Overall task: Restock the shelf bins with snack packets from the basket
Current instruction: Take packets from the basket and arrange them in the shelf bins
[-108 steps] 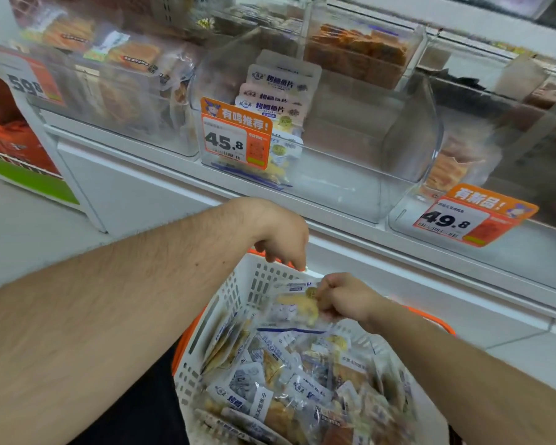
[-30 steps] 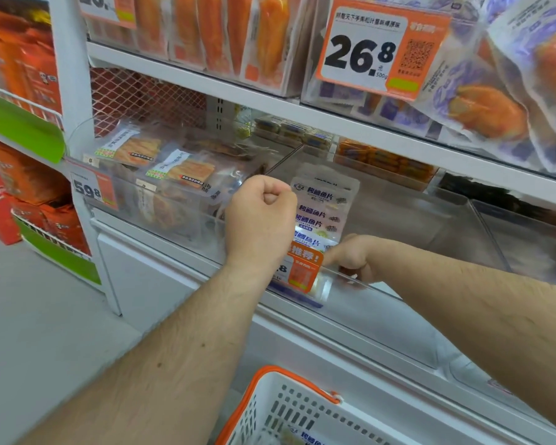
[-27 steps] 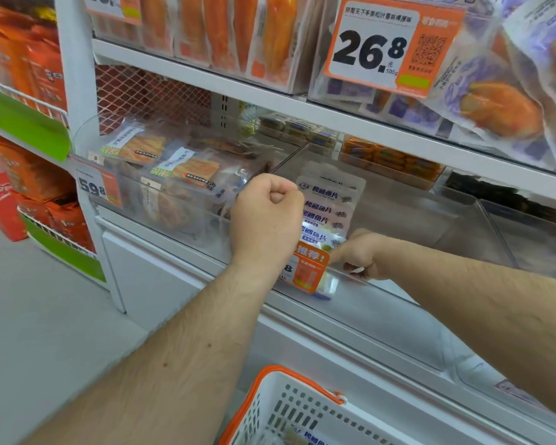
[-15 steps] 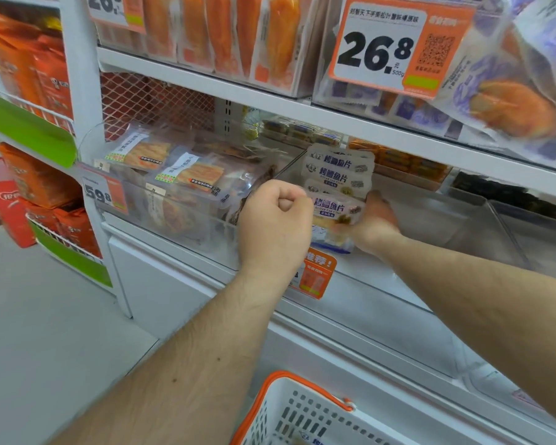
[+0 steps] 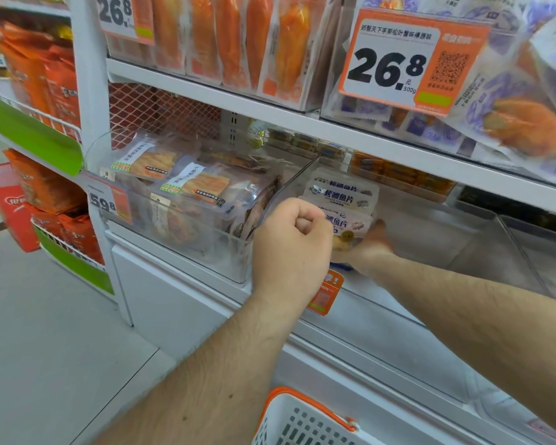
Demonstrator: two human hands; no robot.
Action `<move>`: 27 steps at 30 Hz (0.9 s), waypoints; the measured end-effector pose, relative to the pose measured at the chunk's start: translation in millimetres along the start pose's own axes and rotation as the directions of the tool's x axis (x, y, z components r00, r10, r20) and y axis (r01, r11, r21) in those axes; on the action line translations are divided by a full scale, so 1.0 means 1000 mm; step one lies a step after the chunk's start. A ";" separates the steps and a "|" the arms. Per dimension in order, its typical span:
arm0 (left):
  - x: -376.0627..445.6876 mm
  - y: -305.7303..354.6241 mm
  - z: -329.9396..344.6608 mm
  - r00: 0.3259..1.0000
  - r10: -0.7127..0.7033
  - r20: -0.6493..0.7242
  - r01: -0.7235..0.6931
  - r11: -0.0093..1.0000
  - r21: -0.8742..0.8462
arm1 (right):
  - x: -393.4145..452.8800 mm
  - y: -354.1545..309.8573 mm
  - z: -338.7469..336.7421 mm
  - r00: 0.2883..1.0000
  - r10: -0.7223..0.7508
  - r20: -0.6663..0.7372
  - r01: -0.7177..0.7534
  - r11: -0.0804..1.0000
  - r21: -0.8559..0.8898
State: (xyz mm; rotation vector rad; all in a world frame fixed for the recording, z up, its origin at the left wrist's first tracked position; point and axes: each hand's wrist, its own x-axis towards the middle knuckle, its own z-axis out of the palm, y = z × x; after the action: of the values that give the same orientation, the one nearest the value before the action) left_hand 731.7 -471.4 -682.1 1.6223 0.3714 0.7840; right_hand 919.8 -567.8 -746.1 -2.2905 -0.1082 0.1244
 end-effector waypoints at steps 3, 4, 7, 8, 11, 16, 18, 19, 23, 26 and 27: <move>-0.002 0.001 0.003 1.000 0.008 0.002 -0.008 1.000 0.008 | 0.005 -0.004 -0.004 0.994 -0.076 -0.080 0.068 0.993 -0.100; -0.002 0.001 0.004 1.000 0.008 0.008 -0.008 1.000 0.012 | 0.006 -0.005 -0.006 0.990 -0.101 -0.095 0.092 0.991 -0.096; -0.004 0.000 0.005 1.000 0.011 0.016 -0.011 1.000 0.014 | 0.008 -0.003 -0.004 0.987 -0.135 -0.090 0.131 0.990 -0.056; -0.004 0.000 0.005 1.000 0.010 0.015 -0.011 1.000 0.010 | 0.008 -0.001 -0.002 0.988 -0.141 -0.066 0.138 0.989 -0.048; -0.003 0.000 0.006 1.000 0.008 0.023 -0.009 1.000 0.008 | 0.021 0.018 0.008 0.993 -0.111 0.032 0.111 0.994 -0.001; -0.003 0.001 0.006 0.999 0.001 0.032 -0.001 1.000 0.007 | 0.026 0.029 0.013 0.994 -0.074 0.080 0.077 0.997 -0.026; -0.003 0.001 0.005 1.000 0.005 0.028 -0.005 1.000 0.015 | 0.029 0.036 0.017 0.993 -0.065 0.093 0.068 0.997 -0.028; -0.003 0.001 0.005 1.000 0.007 0.028 -0.008 1.000 0.015 | 0.030 0.038 0.017 0.992 -0.067 0.108 0.071 0.997 -0.032; -0.003 0.001 0.004 0.999 0.011 0.036 -0.011 1.000 0.006 | 0.021 0.024 0.011 0.988 -0.051 0.144 0.050 0.999 0.011; -0.004 0.001 0.006 0.999 0.006 0.037 -0.005 1.000 -0.009 | 0.017 0.002 0.000 0.982 -0.084 0.170 0.079 0.996 0.037; -0.004 0.001 0.007 0.999 0.006 0.036 -0.005 1.000 -0.013 | 0.018 -0.002 -0.001 0.979 -0.107 0.175 0.102 0.994 0.038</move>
State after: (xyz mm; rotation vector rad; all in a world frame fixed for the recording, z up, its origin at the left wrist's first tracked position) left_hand 733.6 -479.3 -682.7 1.6244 0.3353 0.7585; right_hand 937.4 -565.1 -744.4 -2.2360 -0.3160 0.2737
